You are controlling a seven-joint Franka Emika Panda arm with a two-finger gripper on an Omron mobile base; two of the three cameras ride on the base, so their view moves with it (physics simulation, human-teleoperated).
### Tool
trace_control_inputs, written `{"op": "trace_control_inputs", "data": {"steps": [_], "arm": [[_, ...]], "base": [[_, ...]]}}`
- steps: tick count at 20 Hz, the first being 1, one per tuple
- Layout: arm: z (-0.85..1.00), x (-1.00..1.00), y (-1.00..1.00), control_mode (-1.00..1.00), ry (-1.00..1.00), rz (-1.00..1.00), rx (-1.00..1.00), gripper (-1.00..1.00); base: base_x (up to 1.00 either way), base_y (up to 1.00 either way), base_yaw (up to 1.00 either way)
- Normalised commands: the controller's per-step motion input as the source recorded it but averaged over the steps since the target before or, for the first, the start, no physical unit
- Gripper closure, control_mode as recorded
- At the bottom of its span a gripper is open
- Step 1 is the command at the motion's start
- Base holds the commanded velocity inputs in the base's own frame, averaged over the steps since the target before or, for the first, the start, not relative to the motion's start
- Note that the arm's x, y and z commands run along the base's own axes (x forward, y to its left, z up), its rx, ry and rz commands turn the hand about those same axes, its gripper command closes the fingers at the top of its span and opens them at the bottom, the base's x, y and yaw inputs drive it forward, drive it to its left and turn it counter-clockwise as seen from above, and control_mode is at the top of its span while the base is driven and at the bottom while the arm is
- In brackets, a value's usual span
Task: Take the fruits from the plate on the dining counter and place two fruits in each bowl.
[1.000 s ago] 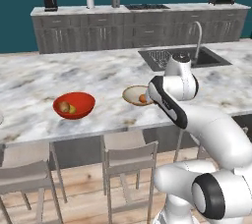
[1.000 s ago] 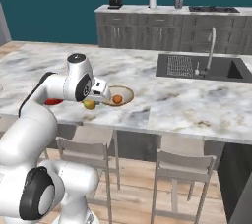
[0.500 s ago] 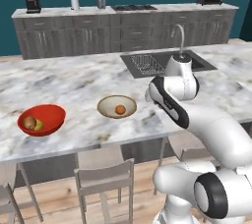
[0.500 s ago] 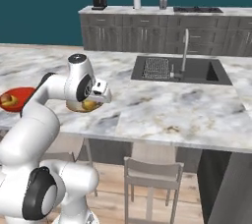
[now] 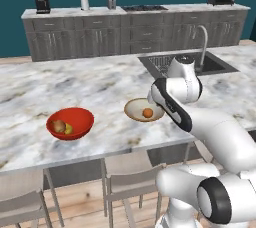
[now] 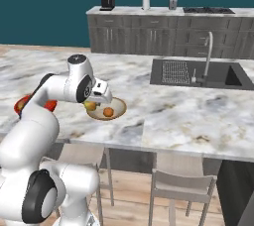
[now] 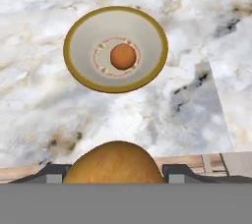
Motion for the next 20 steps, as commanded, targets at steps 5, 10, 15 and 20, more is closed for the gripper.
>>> {"op": "trace_control_inputs", "data": {"steps": [5,10,15,20], "arm": [[0.00,0.00,0.00,1.00,0.00,0.00,0.00,1.00],[0.00,0.60,-0.04,-1.00,0.00,0.00,0.03,1.00],[-0.09,1.00,0.02,-1.00,0.06,-0.04,0.00,1.00],[-0.56,0.59,0.02,-1.00,0.15,0.00,0.02,1.00]], "base": [[0.65,0.04,0.00],[0.26,-0.04,0.00],[0.00,0.00,0.00],[0.00,0.00,0.00]]}}
